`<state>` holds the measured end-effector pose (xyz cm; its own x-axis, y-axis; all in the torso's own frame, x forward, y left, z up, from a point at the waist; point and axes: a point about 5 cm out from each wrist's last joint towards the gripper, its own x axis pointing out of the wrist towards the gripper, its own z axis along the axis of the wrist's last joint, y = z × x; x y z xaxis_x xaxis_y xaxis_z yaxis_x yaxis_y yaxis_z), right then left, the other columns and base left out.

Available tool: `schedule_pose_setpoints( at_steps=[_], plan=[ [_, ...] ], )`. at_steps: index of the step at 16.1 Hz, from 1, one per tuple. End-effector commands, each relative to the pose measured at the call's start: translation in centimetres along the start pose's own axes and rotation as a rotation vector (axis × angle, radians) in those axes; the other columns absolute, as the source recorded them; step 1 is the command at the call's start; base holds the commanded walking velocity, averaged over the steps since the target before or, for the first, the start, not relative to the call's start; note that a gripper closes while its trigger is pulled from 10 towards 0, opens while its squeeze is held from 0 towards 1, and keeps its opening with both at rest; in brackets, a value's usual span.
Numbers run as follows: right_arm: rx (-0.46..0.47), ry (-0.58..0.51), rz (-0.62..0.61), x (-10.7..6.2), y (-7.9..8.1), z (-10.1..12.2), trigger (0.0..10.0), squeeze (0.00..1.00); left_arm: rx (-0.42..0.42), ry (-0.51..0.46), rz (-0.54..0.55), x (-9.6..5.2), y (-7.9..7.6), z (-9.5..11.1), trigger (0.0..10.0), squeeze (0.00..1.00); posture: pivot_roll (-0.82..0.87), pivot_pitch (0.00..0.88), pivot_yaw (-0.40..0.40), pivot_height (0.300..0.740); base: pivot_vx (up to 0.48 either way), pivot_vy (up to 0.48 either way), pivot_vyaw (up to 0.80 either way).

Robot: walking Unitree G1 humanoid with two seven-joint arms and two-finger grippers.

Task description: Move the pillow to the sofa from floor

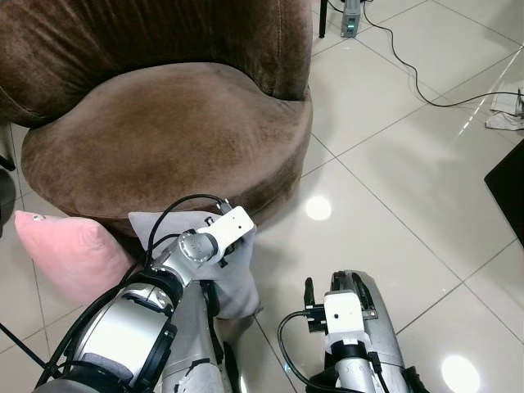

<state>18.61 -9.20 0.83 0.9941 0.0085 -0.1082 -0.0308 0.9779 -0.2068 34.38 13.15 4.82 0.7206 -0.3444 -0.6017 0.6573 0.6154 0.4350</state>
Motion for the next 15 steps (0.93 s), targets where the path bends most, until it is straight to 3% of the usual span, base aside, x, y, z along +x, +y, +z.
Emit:
schedule_pose_setpoints(
  at_steps=[1,3,7,10,15],
  plan=[
    [0.033,0.025,0.014,-0.5,1.1,0.0,10.0,0.0,-0.077,-0.012,-0.001,0.0,0.1,0.0,0.0,0.0,-0.05,0.218,0.116,0.515,0.0,0.0,0.0],
    [0.032,0.025,0.016,-0.5,1.1,0.0,10.0,0.0,-0.17,-0.067,-0.008,0.0,0.0,0.5,0.0,0.0,-0.04,0.219,0.111,0.515,0.0,0.0,0.0],
    [0.028,0.022,0.029,-0.2,1.0,0.1,10.0,0.0,-0.195,-0.107,-0.006,-0.1,0.4,0.9,0.0,0.0,-0.02,0.22,0.106,0.515,0.0,0.0,0.0],
    [0.027,0.022,0.031,-0.1,1.1,0.1,10.0,0.0,-0.254,-0.208,0.008,-0.3,1.9,2.8,0.0,0.0,-0.02,0.209,0.108,0.515,0.0,0.0,0.0],
    [0.028,0.021,0.031,0.1,1.2,0.1,10.0,0.0,-0.253,-0.314,-0.003,-0.8,3.1,4.7,0.0,0.0,-0.01,0.191,0.114,0.515,0.0,0.0,0.0]
  ],
)
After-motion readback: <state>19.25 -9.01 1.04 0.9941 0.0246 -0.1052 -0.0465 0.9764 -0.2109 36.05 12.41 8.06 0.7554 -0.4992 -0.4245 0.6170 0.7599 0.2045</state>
